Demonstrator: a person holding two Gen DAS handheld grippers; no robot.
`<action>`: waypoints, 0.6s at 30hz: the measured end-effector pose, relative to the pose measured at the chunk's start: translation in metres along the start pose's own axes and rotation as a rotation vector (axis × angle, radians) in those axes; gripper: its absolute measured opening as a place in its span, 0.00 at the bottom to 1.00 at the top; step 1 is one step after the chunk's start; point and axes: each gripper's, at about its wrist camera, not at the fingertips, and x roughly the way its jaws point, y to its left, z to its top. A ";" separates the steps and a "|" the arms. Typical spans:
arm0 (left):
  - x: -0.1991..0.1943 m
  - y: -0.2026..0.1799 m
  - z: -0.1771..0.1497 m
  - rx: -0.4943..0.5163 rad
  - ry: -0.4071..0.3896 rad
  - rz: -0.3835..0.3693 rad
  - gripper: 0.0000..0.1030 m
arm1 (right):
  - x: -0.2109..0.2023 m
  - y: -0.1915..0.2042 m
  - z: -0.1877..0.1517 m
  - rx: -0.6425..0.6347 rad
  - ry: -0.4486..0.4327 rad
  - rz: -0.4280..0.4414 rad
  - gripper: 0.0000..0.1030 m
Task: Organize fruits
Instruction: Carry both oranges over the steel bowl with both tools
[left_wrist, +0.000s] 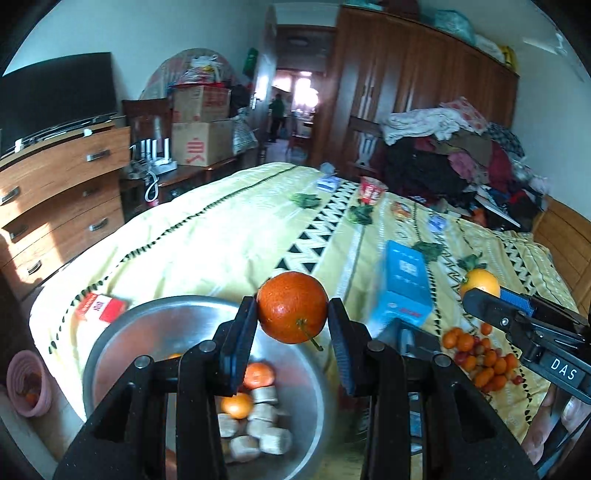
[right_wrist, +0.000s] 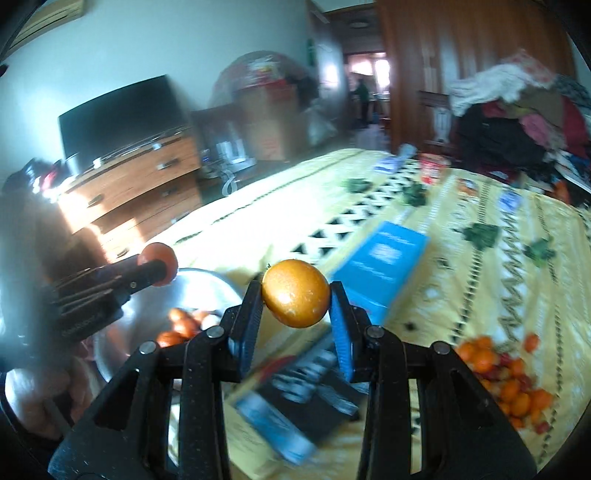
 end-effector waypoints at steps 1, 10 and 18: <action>0.000 0.008 -0.001 -0.007 0.003 0.011 0.39 | 0.007 0.010 0.002 -0.008 0.010 0.020 0.35; 0.016 0.057 -0.026 -0.052 0.071 0.063 0.39 | 0.056 0.067 -0.003 -0.051 0.113 0.114 0.35; 0.053 0.071 -0.060 -0.061 0.189 0.088 0.39 | 0.091 0.088 -0.027 -0.058 0.238 0.143 0.35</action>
